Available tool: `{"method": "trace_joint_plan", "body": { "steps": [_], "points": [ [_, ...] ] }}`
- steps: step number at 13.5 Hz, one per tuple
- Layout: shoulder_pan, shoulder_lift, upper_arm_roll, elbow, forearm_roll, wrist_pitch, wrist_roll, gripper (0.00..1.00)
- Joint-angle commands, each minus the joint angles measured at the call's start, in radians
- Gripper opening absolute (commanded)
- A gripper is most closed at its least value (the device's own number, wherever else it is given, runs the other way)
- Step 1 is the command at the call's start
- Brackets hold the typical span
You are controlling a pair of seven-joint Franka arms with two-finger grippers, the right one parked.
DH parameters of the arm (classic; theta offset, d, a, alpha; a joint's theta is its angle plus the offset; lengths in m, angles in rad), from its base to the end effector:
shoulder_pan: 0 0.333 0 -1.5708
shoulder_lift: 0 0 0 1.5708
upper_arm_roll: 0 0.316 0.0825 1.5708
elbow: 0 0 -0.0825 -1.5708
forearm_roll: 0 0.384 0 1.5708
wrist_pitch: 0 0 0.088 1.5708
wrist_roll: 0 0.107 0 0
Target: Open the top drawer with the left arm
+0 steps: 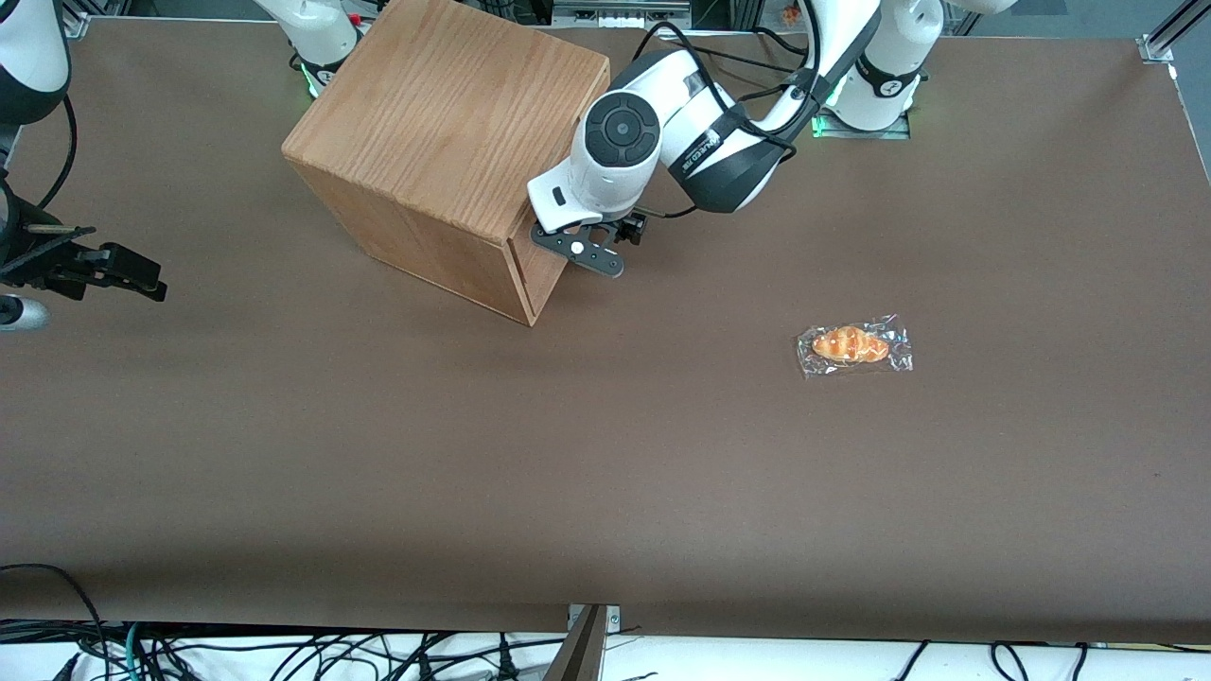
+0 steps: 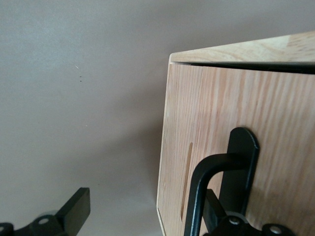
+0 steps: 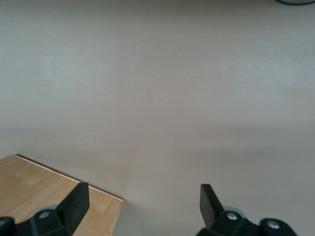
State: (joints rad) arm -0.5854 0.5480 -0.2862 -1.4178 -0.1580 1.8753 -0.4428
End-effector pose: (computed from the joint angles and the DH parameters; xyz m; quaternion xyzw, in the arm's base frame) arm 0.4679 -0.5188 0.3884 0.9740 -0.1676 -0.1182 0.0962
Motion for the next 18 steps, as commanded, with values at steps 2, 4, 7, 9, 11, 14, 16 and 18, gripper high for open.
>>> {"method": "trace_joint_plan", "body": {
  "steps": [2,4,7,9,11,14,16,18],
  "points": [
    [-0.005,-0.008,0.012,-0.032,0.000,0.016,0.012,1.00],
    [0.004,-0.014,0.012,-0.036,0.000,0.010,0.012,1.00],
    [0.012,-0.016,0.013,-0.036,0.002,0.007,0.010,1.00],
    [0.019,-0.023,0.015,-0.036,0.002,0.001,0.010,1.00],
    [0.039,-0.031,0.015,-0.036,0.017,-0.022,0.010,1.00],
    [0.050,-0.042,0.012,-0.036,0.051,-0.041,0.010,1.00],
    [0.058,-0.043,0.012,-0.036,0.051,-0.047,0.012,1.00],
    [0.070,-0.043,0.012,-0.036,0.051,-0.058,0.013,1.00]
  ]
}}
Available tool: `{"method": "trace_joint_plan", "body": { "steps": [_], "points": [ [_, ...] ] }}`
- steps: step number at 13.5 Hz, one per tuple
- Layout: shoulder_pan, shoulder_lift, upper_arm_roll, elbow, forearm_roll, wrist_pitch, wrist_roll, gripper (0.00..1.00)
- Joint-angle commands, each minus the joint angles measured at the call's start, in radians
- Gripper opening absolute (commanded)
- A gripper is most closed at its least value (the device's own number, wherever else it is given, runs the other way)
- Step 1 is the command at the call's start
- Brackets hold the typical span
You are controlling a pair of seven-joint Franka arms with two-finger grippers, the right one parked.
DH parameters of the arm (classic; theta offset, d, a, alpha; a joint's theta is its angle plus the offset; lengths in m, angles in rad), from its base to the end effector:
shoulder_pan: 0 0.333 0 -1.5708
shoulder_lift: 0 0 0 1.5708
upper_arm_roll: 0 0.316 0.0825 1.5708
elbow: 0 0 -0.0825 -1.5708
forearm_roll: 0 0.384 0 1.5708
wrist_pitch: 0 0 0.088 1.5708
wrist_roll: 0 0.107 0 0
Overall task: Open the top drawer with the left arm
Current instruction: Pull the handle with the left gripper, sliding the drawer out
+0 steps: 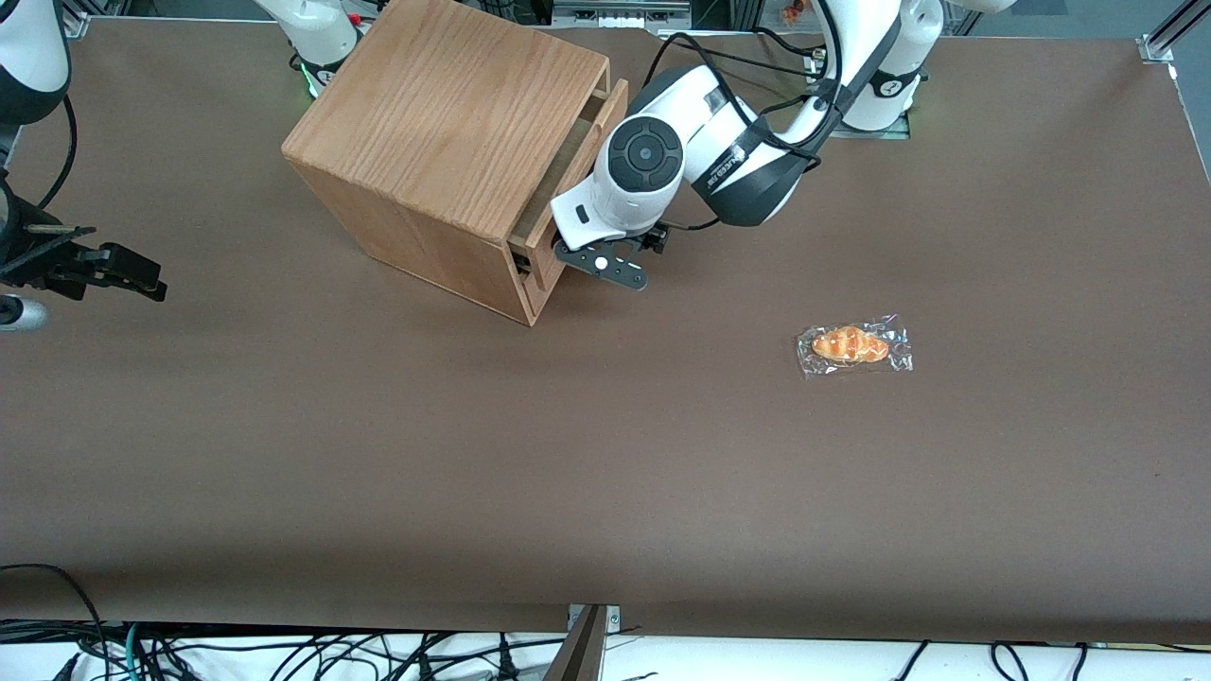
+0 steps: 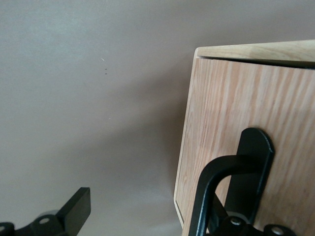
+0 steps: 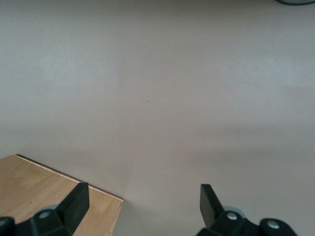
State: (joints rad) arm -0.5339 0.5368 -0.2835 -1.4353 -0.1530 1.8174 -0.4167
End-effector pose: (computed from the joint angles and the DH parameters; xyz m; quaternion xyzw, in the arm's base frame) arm 0.4859 -0.4875 0.3834 0.9742 -0.1595 -0.1386 0.0796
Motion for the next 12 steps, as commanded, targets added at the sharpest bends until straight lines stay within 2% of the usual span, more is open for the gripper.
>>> {"method": "trace_joint_plan", "body": {
  "steps": [1,12],
  "points": [
    [0.026,-0.032,0.009,-0.020,0.046,-0.001,-0.013,1.00],
    [0.098,-0.034,0.004,-0.040,0.036,-0.013,0.053,1.00]
  ]
}}
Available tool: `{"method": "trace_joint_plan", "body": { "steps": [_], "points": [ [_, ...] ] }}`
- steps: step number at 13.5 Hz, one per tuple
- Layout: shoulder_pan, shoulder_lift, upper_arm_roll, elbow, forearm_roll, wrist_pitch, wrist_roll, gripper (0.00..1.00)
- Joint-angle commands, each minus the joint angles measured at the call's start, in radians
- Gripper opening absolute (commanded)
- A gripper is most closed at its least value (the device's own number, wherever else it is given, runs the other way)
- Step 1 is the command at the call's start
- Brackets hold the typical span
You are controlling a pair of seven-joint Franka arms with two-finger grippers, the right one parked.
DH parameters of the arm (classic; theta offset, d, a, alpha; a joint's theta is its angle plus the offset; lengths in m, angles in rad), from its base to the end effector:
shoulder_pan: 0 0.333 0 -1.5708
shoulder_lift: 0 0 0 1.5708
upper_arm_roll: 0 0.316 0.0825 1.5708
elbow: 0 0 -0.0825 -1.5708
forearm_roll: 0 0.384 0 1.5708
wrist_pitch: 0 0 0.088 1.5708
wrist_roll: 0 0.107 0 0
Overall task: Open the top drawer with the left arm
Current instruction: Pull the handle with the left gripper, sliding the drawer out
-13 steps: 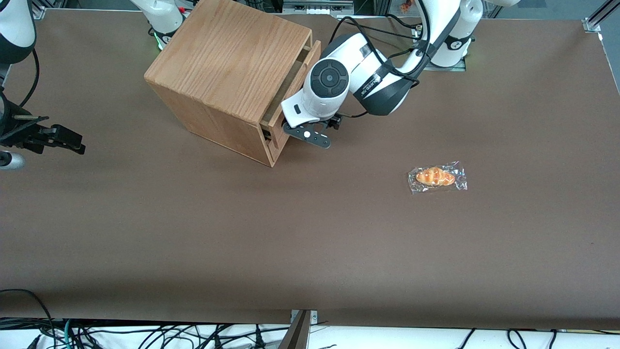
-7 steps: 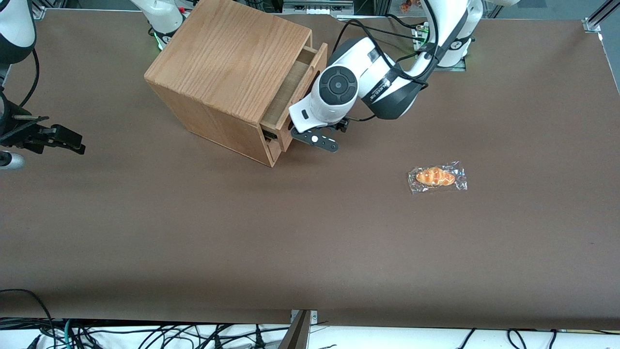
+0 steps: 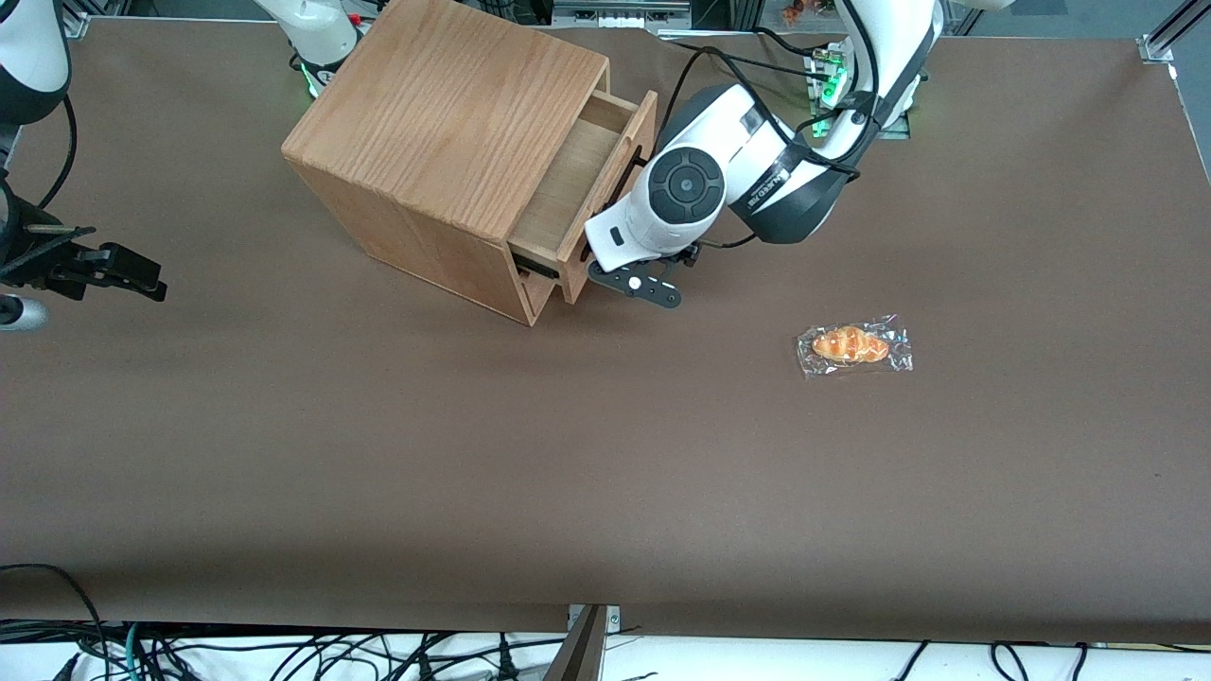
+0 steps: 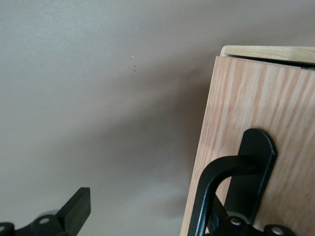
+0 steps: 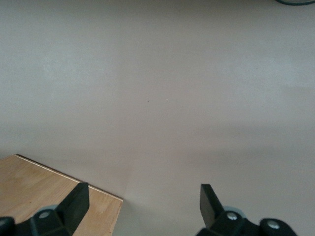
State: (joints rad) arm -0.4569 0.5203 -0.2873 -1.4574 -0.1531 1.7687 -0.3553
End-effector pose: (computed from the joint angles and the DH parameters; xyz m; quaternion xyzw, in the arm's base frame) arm 0.5105 -0.4456 0.3815 0.9723 -0.1576 -0.1557 0.0745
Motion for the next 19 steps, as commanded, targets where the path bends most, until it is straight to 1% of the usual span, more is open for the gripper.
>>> {"method": "trace_joint_plan", "body": {
  "steps": [1,9,11,12,14,19],
  "points": [
    [0.021,-0.017,0.008,-0.018,0.036,0.035,-0.008,1.00],
    [0.053,-0.016,0.007,-0.021,0.027,0.037,0.036,1.00],
    [0.072,-0.016,0.007,-0.021,-0.020,0.037,0.056,1.00],
    [0.084,-0.016,0.007,-0.021,-0.028,0.037,0.079,1.00],
    [0.101,-0.016,0.007,-0.029,-0.029,0.037,0.105,1.00],
    [0.106,-0.016,0.007,-0.029,-0.031,0.037,0.111,1.00]
  ]
}}
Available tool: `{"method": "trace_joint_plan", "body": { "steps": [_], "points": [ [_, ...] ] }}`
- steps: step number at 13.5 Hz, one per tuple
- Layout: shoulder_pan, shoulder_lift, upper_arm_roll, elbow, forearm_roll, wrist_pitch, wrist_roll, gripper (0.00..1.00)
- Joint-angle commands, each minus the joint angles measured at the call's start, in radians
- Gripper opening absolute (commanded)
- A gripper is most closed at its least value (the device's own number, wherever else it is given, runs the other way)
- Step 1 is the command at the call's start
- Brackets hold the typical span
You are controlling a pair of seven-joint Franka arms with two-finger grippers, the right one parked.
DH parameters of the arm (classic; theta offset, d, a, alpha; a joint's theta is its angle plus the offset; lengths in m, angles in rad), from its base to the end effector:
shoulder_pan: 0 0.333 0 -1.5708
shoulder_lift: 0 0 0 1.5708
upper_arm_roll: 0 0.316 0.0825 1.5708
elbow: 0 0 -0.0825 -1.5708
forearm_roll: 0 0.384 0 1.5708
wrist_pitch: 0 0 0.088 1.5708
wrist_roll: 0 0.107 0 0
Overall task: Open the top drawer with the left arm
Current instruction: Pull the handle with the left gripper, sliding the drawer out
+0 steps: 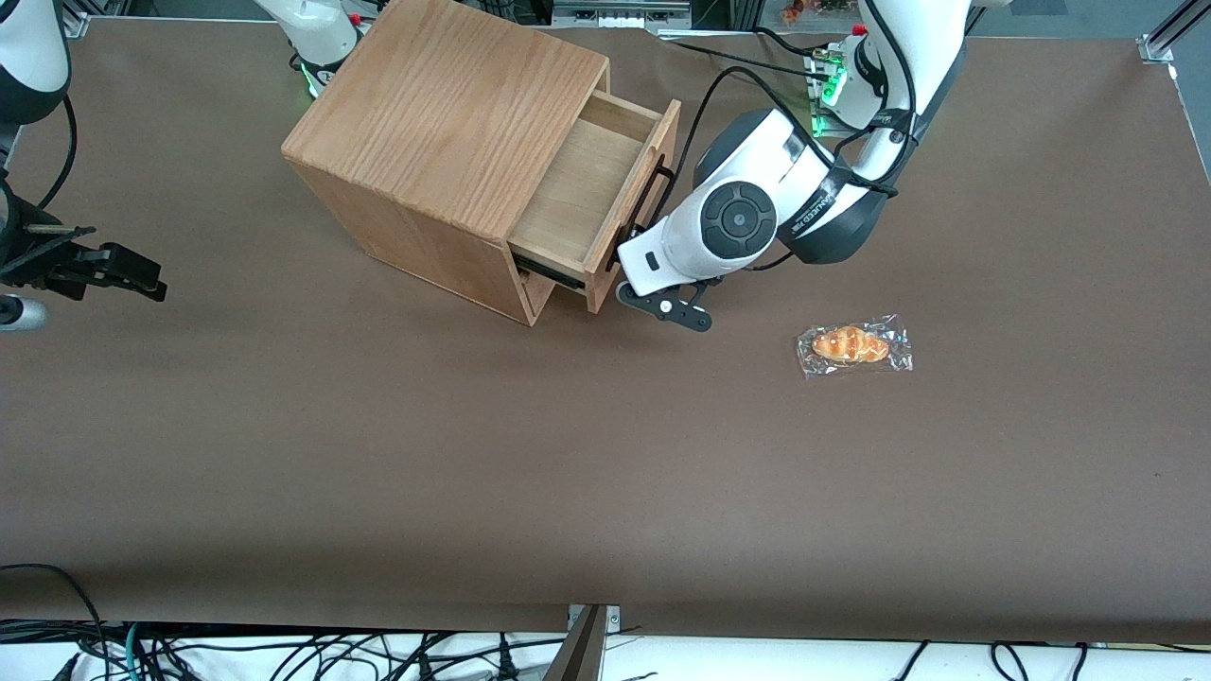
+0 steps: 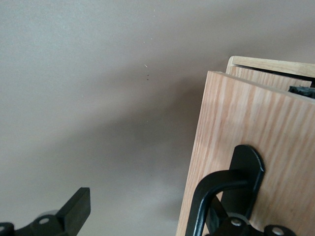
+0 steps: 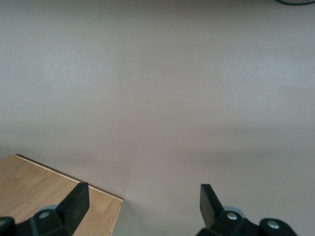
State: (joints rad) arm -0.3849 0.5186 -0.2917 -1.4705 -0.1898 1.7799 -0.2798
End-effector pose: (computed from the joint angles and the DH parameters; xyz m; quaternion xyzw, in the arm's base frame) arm 0.5367 -0.4119 0.3787 0.9700 -0.1547 -0.1580 0.1014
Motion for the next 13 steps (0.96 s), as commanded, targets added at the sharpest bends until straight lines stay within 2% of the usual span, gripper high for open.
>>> {"method": "trace_joint_plan", "body": {
  "steps": [1,4,7,13],
  "points": [
    [0.034,-0.014,0.011,-0.019,0.006,0.026,0.036,1.00],
    [0.037,-0.015,0.011,-0.030,0.007,0.026,0.047,1.00],
    [0.087,-0.017,0.011,-0.045,0.007,0.026,0.126,1.00],
    [0.106,-0.028,0.011,-0.050,0.007,0.023,0.128,1.00]
  ]
}}
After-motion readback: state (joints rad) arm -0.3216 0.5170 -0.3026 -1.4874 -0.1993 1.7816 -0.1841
